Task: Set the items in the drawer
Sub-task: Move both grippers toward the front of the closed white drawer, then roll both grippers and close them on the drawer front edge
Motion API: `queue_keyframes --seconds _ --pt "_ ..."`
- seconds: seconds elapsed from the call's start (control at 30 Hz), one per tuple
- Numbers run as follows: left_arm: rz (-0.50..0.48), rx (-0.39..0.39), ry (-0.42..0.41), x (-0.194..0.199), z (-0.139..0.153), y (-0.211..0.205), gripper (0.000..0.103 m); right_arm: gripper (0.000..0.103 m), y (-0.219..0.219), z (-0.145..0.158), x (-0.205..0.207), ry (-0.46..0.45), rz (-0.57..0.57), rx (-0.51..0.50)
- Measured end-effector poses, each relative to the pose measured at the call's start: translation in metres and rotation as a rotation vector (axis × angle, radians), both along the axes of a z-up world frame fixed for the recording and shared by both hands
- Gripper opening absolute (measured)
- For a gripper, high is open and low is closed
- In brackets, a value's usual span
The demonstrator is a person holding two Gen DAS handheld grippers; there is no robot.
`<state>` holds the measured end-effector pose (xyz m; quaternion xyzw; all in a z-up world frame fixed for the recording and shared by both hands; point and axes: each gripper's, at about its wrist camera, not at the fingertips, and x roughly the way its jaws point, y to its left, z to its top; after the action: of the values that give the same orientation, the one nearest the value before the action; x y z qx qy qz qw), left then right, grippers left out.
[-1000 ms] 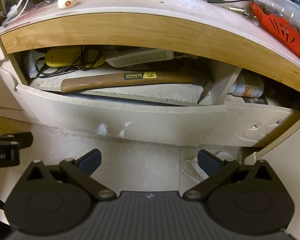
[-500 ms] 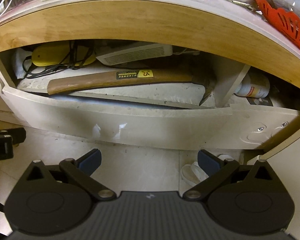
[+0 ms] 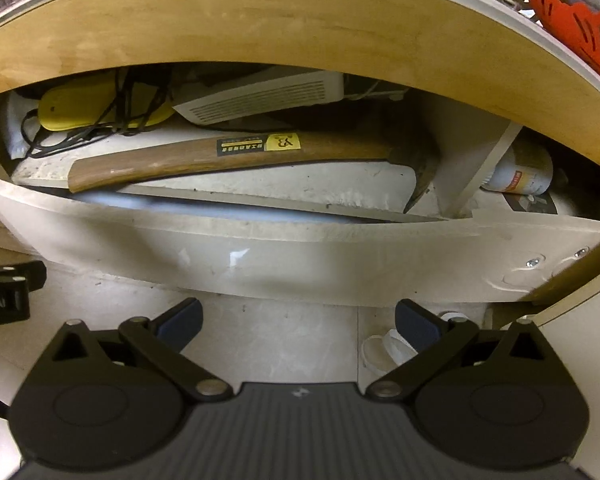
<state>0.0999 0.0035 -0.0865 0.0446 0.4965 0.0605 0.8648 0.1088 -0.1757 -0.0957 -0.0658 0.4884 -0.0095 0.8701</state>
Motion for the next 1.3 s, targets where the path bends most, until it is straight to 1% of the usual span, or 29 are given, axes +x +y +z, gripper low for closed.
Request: queue_keyframes --seconds 0.37,0.8,0.9,0.93,1.0,1.1,1.13,1.3 --pt "-0.004 0.011 -0.008 0.012 -0.012 -0.002 0.092 0.103 -0.001 -0.010 0.016 0.004 -0.007 0.000" --pt "-0.004 0.010 -0.007 0.027 -0.020 -0.002 0.092 0.103 -0.003 -0.021 0.030 -0.007 0.005 -0.027" --pt "-0.022 0.029 -0.013 0.026 -0.019 -0.004 0.092 0.103 -0.003 -0.021 0.031 -0.007 0.009 -0.029" --pt "-0.031 0.039 -0.016 0.026 -0.019 -0.005 0.092 0.103 -0.003 -0.021 0.031 -0.008 0.013 -0.032" --pt "-0.076 0.088 -0.026 0.025 -0.019 -0.010 0.092 0.103 -0.001 -0.021 0.030 -0.013 0.032 -0.047" --pt "-0.175 0.195 -0.045 0.021 -0.021 -0.022 0.092 0.102 0.003 -0.021 0.027 -0.021 0.085 -0.084" --pt "-0.215 0.230 -0.052 0.020 -0.021 -0.027 0.092 0.102 0.005 -0.020 0.026 -0.027 0.110 -0.104" --pt "-0.371 0.361 -0.066 0.016 -0.026 -0.040 0.092 0.102 0.016 -0.019 0.019 -0.061 0.270 -0.226"
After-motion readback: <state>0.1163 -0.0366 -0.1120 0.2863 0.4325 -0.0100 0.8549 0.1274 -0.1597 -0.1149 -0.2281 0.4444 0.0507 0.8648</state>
